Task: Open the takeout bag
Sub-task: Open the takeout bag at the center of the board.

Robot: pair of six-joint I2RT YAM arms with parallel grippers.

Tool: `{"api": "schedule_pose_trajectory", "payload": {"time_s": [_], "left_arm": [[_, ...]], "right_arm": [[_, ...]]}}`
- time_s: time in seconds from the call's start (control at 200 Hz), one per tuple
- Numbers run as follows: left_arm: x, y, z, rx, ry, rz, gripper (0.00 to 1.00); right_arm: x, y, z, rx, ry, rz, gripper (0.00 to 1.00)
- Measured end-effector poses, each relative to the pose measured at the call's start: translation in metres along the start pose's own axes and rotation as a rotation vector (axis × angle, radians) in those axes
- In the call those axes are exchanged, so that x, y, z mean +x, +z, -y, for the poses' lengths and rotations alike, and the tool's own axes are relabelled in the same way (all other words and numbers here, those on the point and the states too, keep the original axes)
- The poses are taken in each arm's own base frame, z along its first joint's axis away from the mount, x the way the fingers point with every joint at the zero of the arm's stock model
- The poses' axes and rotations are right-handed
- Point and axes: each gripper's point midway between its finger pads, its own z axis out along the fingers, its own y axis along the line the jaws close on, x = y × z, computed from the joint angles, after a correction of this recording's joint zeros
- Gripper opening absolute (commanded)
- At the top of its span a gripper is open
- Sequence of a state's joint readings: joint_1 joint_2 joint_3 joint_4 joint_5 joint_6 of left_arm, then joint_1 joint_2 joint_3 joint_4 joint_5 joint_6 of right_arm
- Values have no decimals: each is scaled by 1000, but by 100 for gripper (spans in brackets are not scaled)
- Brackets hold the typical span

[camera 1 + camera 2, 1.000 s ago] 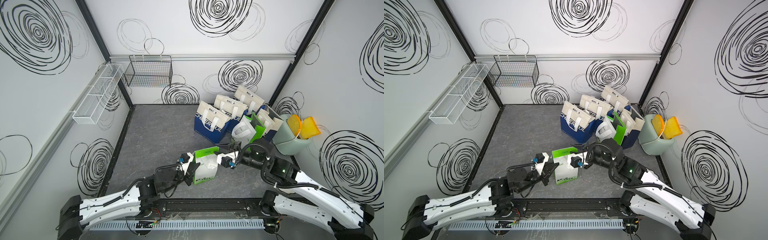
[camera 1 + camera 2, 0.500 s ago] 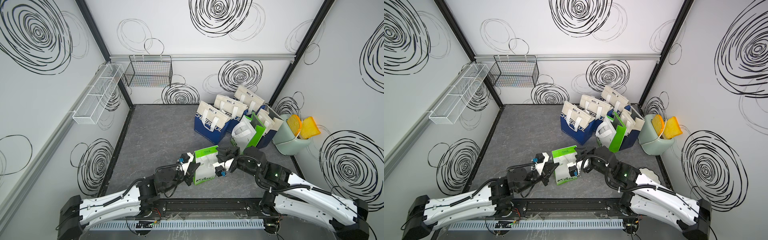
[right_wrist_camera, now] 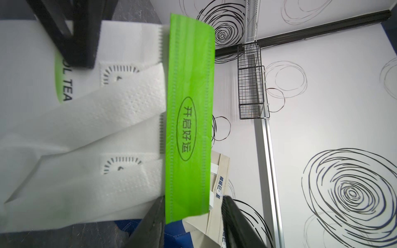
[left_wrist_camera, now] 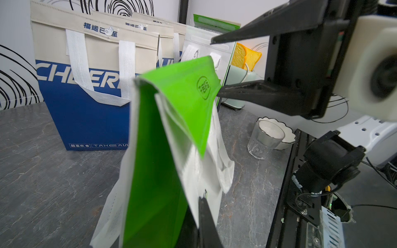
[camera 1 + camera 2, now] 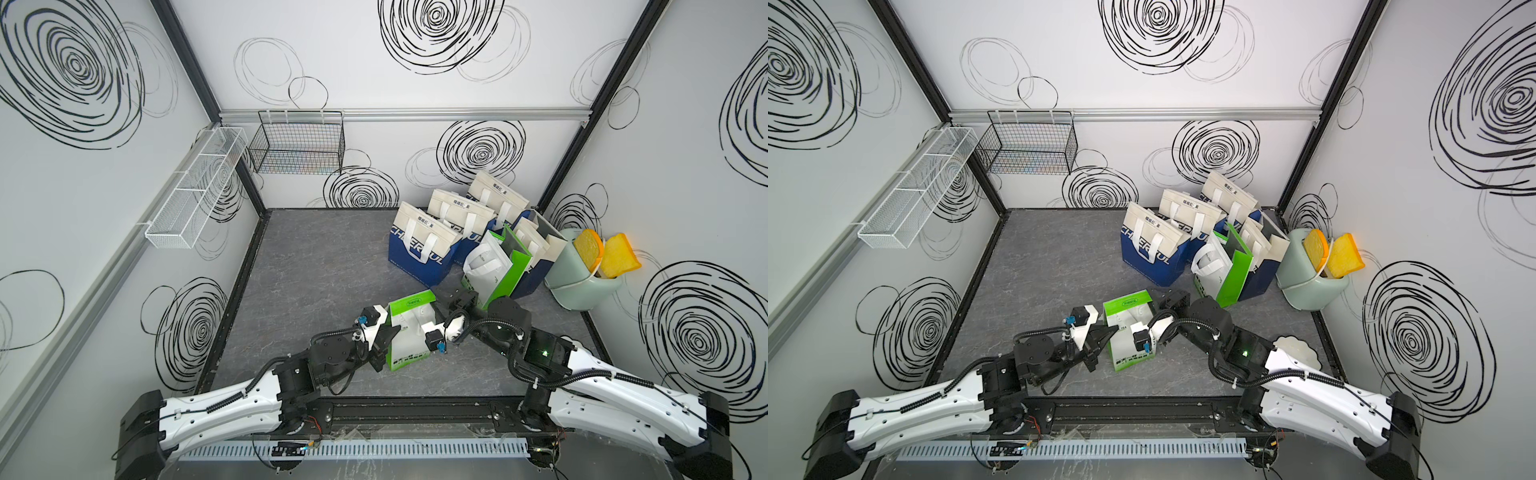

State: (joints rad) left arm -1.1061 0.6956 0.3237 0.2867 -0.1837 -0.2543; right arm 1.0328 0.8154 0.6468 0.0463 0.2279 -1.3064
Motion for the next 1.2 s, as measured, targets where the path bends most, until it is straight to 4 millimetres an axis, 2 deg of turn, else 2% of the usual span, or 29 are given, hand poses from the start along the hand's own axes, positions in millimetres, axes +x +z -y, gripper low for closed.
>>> {"api": "schedule_pose_trajectory", "payload": {"time_s": [0.14,0.325,0.485,0.55,0.745,0.985,1.201], "left_arm": [[0,0,0,0,0,0,0],[0,0,0,0,0,0,0],[0,0,0,0,0,0,0],[0,0,0,0,0,0,0],[0,0,0,-1,-1,-1,0],[-1,0,0,1,-2,6,0],[-1,0,0,1,-2,6,0]], "right_arm": [[1,2,1,8,-10,-7,41],[0,3,0,3,-12,-6,28],[0,5,-5,-14,-19,-5,12],[-1,6,-7,-25,-19,-5,0],[-2,10,-9,-57,-4,-12,0],[-13,6,16,-57,89,18,0],[-19,3,17,-99,135,39,0]]}}
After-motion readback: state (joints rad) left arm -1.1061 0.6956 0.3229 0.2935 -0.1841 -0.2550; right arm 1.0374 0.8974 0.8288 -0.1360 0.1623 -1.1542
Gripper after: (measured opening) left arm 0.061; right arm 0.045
